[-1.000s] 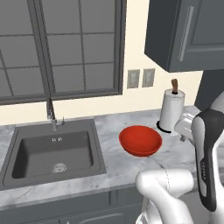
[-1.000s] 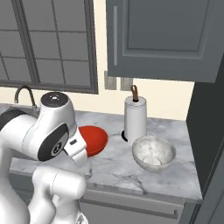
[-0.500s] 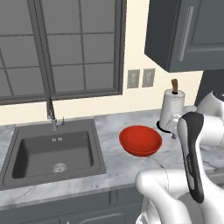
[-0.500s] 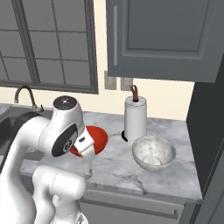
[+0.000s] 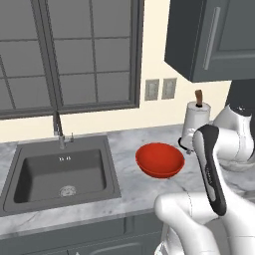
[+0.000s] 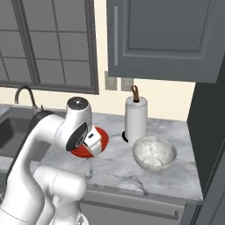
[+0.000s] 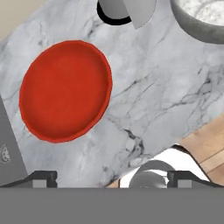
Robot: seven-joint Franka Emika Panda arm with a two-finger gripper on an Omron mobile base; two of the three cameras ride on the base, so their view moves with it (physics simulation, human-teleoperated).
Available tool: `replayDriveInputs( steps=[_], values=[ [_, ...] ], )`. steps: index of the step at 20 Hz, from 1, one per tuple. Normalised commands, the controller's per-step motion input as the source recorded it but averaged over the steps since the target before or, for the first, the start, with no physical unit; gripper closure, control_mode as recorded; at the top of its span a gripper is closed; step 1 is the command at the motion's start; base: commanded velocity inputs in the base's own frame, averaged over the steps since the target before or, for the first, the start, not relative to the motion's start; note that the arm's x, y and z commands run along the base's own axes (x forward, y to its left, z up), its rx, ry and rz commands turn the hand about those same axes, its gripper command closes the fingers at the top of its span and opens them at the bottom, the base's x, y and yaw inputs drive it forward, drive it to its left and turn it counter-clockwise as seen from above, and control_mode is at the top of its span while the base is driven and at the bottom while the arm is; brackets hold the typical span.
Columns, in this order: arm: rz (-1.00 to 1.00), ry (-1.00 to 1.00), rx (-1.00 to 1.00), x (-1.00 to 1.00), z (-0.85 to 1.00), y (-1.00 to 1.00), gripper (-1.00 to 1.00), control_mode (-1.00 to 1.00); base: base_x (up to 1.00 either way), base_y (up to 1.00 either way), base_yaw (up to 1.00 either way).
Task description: Open the cabinet. Pick the bowls from the counter and place them in the cabinet. Then close the cabinet.
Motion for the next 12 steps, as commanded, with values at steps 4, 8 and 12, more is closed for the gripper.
replayDriveInputs(
  steps=[4,8,12],
  values=[
    [0.03,0.00,0.05,0.35,-0.32,0.00,-1.00,-1.00,0.00,0.00,0.00],
    [0.00,0.00,0.05,0.32,-0.42,0.00,-1.00,-1.00,0.00,0.00,0.00],
    [0.00,0.00,0.04,0.26,-0.42,0.00,-1.00,-1.00,0.00,0.00,0.00]
  ],
)
